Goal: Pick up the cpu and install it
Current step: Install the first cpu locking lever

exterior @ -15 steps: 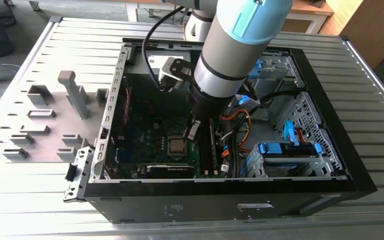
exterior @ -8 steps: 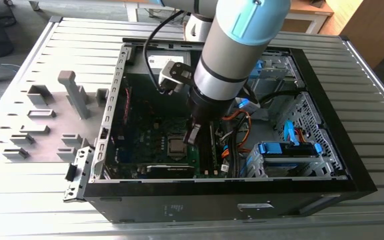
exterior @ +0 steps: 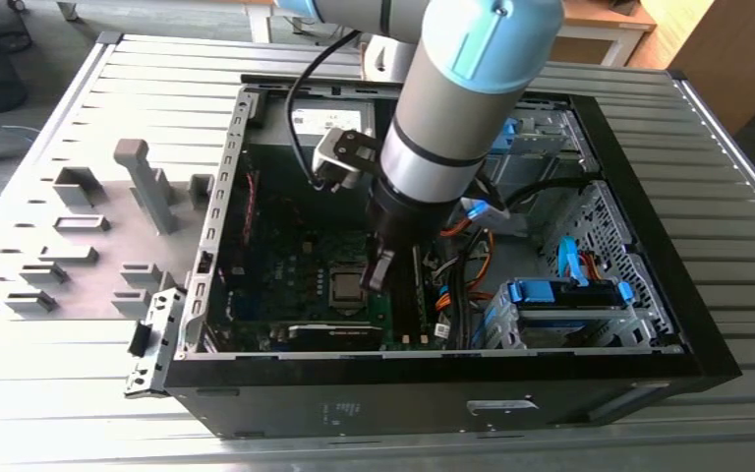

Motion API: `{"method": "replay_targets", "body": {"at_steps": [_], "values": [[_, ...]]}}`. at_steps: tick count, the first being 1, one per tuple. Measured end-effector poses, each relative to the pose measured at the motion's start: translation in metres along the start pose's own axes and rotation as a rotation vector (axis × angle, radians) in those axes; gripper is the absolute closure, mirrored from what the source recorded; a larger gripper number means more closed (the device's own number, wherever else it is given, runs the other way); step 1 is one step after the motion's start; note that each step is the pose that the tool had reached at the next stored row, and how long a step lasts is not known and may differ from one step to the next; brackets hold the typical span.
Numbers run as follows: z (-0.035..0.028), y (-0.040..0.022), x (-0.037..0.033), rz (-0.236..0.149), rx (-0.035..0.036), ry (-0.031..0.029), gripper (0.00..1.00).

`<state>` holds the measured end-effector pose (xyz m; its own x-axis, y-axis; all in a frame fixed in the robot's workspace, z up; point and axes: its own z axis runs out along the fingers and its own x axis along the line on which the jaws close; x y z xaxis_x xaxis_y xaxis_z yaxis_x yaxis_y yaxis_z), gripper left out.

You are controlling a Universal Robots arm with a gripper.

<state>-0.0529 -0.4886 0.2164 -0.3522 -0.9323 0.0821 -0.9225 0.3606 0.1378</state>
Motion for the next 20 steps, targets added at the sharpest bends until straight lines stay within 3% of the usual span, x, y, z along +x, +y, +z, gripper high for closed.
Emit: {"method": "replay_targets", "body": {"at_steps": [3,5,12,13,14,15,20], "values": [[0.0032,-0.0002,-0.0009,0.003,0.0067,0.0175,0.89],[0.0048,-0.0001,-0.0022,0.004,0.0083,0.0223,0.89],[0.0054,-0.0005,-0.0038,0.004,0.0081,0.0214,0.89],[0.0056,-0.0006,-0.0037,0.003,0.0065,0.0170,0.89],[0.0059,-0.0007,-0.0038,0.001,0.0030,0.0079,0.89],[0.0061,-0.0006,-0.0038,0.000,0.0010,0.0026,0.89],[0.0070,-0.0005,-0.0038,0.000,0.0006,0.0009,0.89]]}}
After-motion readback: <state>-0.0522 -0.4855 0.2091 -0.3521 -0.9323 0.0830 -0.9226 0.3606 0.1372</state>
